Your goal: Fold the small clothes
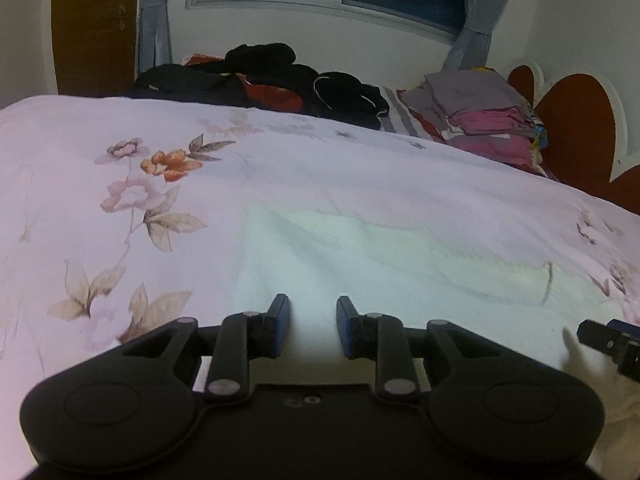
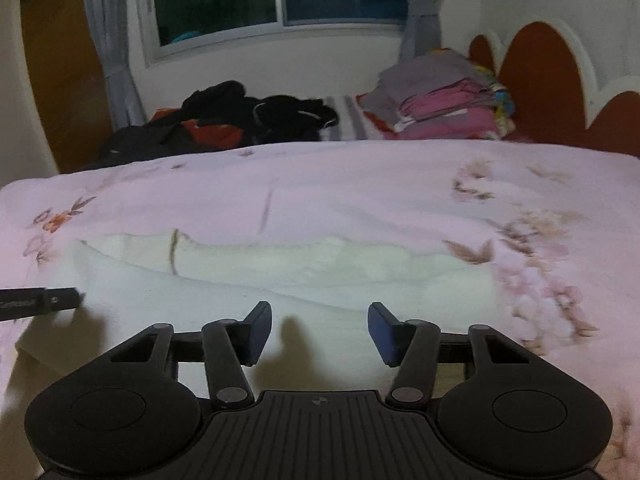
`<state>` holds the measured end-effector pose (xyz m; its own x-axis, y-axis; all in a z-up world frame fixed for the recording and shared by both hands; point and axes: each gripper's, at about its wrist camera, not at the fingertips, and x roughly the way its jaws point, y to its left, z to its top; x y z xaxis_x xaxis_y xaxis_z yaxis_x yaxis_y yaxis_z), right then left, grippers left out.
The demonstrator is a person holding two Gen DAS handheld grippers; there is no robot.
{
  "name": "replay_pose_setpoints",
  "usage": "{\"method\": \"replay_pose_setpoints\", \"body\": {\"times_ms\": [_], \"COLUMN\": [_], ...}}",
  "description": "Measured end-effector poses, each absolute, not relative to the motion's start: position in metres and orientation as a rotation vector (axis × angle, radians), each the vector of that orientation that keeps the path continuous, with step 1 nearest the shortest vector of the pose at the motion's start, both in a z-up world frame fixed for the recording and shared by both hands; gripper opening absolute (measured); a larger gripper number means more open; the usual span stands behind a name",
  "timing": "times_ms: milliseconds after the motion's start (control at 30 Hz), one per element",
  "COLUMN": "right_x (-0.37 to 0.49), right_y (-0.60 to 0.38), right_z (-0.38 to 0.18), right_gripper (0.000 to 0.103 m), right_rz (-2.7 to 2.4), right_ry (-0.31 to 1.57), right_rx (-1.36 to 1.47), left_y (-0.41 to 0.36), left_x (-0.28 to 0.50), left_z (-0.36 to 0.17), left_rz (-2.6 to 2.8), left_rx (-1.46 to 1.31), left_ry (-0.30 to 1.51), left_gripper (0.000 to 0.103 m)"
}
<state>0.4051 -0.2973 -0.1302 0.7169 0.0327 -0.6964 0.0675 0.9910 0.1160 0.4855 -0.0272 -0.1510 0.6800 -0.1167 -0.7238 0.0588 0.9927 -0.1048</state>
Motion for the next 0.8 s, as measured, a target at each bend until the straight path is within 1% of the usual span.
{"method": "replay_pose_setpoints", "body": {"times_ms": [67, 167, 267, 400, 567, 667, 800], "right_x": [0.412, 0.417, 0.416, 0.409, 0.406, 0.399, 0.398], "right_y": [-0.289, -0.286, -0.306, -0.324, -0.328, -0.336, -0.338], "right_z": [-0.135, -0.148, -0.159, -0.152, -0.157, -0.146, -0.153], "right_gripper": [0.054, 0.054, 0.054, 0.054, 0.054, 0.054, 0.054], "right_rz": [-0.001, -0.005, -0.052, -0.083, -0.1, -0.126, -0.145], "right_ry": [0.778, 0.802, 0.815, 0.788, 0.809, 0.765, 0.824], "right_rx": [0.123, 0.066, 0.061, 0.119, 0.091, 0.139, 0.082], "left_y": [-0.025, -0.02, -0.018, -0.024, -0.03, -0.029, -0.03], "left_x": [0.49, 0.49, 0.491, 0.494, 0.498, 0.498, 0.498], "left_z": [-0.155, -0.16, -0.158, -0.153, -0.157, -0.156, -0.154], "left_rz": [-0.086, -0.085, -0.092, -0.069, -0.058, -0.059, -0.052], "left_rx": [-0.068, -0.059, -0.062, -0.069, -0.038, -0.029, -0.029], "left_ry": [0.822, 0.817, 0.824, 0.832, 0.829, 0.836, 0.85], "left_gripper": [0.028, 0.028, 0.028, 0.026, 0.028, 0.028, 0.028]}}
